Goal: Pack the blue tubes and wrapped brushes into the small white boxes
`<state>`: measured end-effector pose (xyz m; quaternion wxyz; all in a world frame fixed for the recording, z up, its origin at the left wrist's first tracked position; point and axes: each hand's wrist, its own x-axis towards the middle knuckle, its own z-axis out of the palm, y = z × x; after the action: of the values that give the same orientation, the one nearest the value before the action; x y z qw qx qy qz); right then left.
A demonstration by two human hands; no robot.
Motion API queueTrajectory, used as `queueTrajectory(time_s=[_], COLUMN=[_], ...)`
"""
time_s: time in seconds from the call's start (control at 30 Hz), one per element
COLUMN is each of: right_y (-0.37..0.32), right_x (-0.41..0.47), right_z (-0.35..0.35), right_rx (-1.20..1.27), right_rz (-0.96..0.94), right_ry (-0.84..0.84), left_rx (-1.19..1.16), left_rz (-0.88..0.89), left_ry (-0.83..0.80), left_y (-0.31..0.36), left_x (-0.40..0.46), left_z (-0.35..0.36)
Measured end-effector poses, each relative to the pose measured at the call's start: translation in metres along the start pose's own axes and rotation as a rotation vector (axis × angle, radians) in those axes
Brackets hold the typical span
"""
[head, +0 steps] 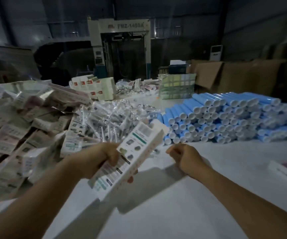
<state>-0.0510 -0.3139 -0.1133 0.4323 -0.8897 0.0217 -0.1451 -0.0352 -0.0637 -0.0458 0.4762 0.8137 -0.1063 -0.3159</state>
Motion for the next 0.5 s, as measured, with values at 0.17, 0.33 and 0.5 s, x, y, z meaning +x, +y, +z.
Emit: queueTrajectory(time_s=[0.17, 0.33, 0.5], right_y=[0.001, 0.006, 0.008], right_x=[0.007, 0.007, 0.008], right_z=[-0.02, -0.02, -0.017], right_rx=[0.666, 0.614, 0.427], right_rz=[0.257, 0.15, 0.101], right_ry=[-0.013, -0.075, -0.061], left_rx=[0.347, 0.501, 0.569], left_rz=[0.027, 0.088, 0.239], left_ry=[0.066, 0.086, 0.182], left_y=[0.018, 0.024, 0.016], left_x=[0.018, 0.025, 0.023], left_z=[0.039, 0.043, 0.05])
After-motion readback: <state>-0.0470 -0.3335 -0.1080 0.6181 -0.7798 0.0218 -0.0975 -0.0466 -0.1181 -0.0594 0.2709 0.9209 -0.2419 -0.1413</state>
